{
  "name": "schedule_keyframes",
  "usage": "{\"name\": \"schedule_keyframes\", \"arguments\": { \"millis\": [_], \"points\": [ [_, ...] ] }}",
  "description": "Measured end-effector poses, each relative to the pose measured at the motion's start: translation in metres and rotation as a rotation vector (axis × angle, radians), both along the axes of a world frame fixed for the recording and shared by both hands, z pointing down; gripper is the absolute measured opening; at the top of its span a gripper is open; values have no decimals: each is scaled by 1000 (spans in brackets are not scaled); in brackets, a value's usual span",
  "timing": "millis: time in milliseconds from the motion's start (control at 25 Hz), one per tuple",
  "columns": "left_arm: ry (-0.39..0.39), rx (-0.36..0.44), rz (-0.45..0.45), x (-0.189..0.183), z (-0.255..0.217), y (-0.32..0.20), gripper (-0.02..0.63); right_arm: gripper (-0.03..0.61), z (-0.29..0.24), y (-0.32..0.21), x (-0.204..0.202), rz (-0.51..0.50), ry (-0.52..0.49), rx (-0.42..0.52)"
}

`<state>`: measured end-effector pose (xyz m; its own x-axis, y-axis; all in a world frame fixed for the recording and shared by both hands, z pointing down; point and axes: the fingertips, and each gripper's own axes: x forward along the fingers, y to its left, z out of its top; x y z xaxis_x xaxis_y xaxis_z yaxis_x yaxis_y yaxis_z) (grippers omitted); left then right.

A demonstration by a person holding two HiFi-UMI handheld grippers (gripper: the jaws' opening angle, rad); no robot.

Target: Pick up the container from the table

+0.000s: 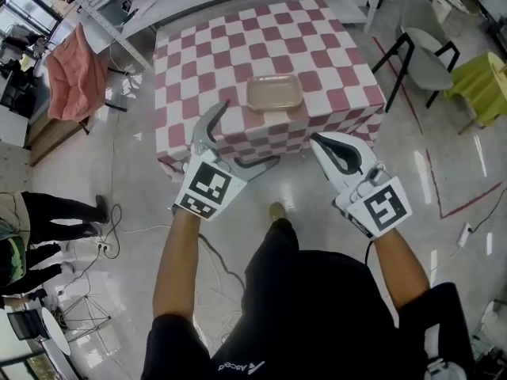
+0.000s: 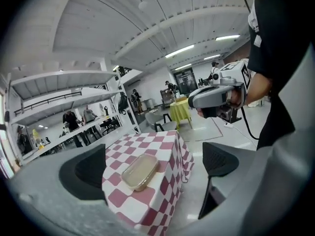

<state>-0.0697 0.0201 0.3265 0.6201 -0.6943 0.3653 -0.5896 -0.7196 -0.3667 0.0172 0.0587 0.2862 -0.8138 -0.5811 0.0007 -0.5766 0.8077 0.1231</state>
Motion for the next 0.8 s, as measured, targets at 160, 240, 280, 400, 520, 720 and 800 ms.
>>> {"name": "schedule_keyframes", "arguments": {
  "millis": [160, 240, 280, 400, 520, 720, 800],
  "points": [
    [-86, -69, 65, -20, 24, -57, 595, 3, 6, -57, -27, 29, 20, -22],
    [-117, -109, 102, -28, 35, -86, 595, 3, 8, -86, -38, 48, 28, -32],
    [-133, -127, 121, -31, 41, -100, 595, 3, 10, -100, -44, 56, 31, -36],
    [-188, -176, 181, -38, 64, -131, 595, 3, 15, -130, -58, 70, 37, -37],
    [-238, -213, 238, -39, 85, -152, 595, 3, 21, -152, -62, 98, 46, -52],
    [-291, -272, 294, -38, 115, -178, 595, 3, 33, -180, -61, 127, 58, -83],
    [-315, -299, 309, -38, 126, -187, 595, 3, 38, -189, -60, 133, 61, -100]
  ]
}}
